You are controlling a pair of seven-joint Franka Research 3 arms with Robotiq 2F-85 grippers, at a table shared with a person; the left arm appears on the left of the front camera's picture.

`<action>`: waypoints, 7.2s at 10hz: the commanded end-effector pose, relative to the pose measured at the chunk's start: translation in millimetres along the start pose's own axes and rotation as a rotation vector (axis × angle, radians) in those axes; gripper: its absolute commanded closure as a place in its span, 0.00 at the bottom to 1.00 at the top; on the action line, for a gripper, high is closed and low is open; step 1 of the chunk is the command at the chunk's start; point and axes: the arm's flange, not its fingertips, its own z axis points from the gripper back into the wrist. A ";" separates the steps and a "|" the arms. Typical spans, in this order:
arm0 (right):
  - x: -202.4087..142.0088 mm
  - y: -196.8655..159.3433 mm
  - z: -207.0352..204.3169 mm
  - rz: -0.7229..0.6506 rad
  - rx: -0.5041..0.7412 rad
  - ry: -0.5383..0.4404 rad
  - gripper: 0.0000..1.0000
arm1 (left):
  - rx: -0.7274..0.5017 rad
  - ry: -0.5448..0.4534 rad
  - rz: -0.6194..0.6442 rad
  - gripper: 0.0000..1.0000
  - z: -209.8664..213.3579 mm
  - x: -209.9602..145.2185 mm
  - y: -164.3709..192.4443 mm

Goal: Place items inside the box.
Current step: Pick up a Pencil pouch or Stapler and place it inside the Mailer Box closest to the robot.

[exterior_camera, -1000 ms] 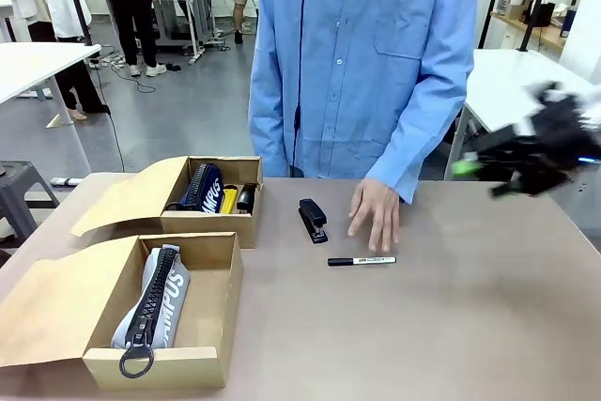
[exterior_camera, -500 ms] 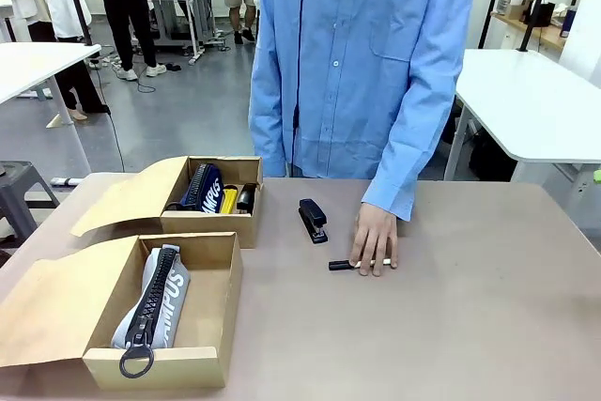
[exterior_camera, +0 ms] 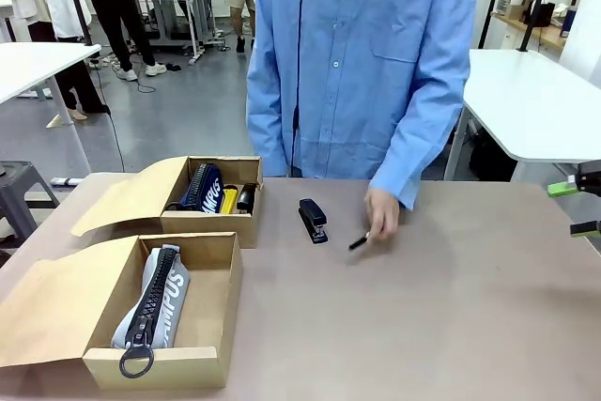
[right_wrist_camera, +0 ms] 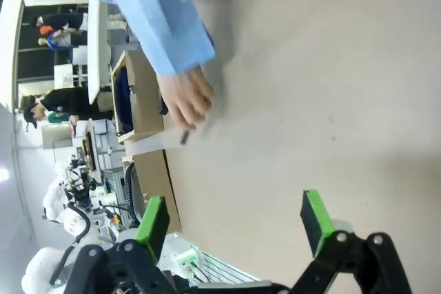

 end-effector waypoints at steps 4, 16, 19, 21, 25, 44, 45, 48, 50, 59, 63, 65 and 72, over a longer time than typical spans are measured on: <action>-38.0 96.9 -66.5 0.184 -0.108 0.080 0.00 | -0.020 -0.012 -0.022 0.00 -2.3 -0.3 -1.3; -50.9 299.4 -277.8 0.407 -0.641 0.222 0.00 | -0.020 -0.012 -0.022 0.00 -2.3 -0.3 -1.3; -27.3 320.3 -377.0 0.352 -0.788 0.233 0.00 | -0.020 -0.012 -0.022 0.00 -2.3 -0.3 -1.3; -20.5 317.3 -425.8 0.327 -0.810 0.249 0.00 | -0.020 -0.012 -0.022 0.00 -2.3 -0.3 -1.3; -27.6 301.1 -476.9 0.213 -0.939 0.159 0.00 | -0.020 -0.012 -0.022 0.00 -2.3 -0.3 -1.3; -15.4 261.3 -488.1 0.529 -0.861 0.467 1.00 | -0.020 -0.012 -0.022 0.00 -2.3 -0.3 -1.3; -15.4 261.1 -488.3 0.525 -0.867 0.471 1.00 | -0.020 -0.012 -0.022 0.00 -2.3 -0.3 -1.3; -15.0 260.9 -488.1 0.518 -0.881 0.468 1.00 | -0.020 -0.012 -0.022 0.00 -2.3 -0.3 -1.3; -13.7 263.3 -477.7 0.502 -0.888 0.450 1.00 | -0.020 -0.012 -0.022 0.00 -2.3 -0.3 -1.3; -137.2 255.6 -196.3 0.318 -0.773 0.393 1.00 | -0.020 -0.012 -0.022 0.00 -2.3 -0.3 -1.3; -161.3 238.5 -176.2 0.271 -0.781 0.380 1.00 | -0.020 -0.012 -0.022 0.00 -2.3 -0.3 -1.3; -161.3 238.5 -176.2 0.271 -0.781 0.380 1.00 | -0.020 -0.012 -0.022 0.00 -2.3 -0.3 -1.3; -194.0 293.0 -235.3 0.365 -0.725 0.322 1.00 | -0.020 -0.012 -0.022 0.00 -2.3 -0.3 -1.3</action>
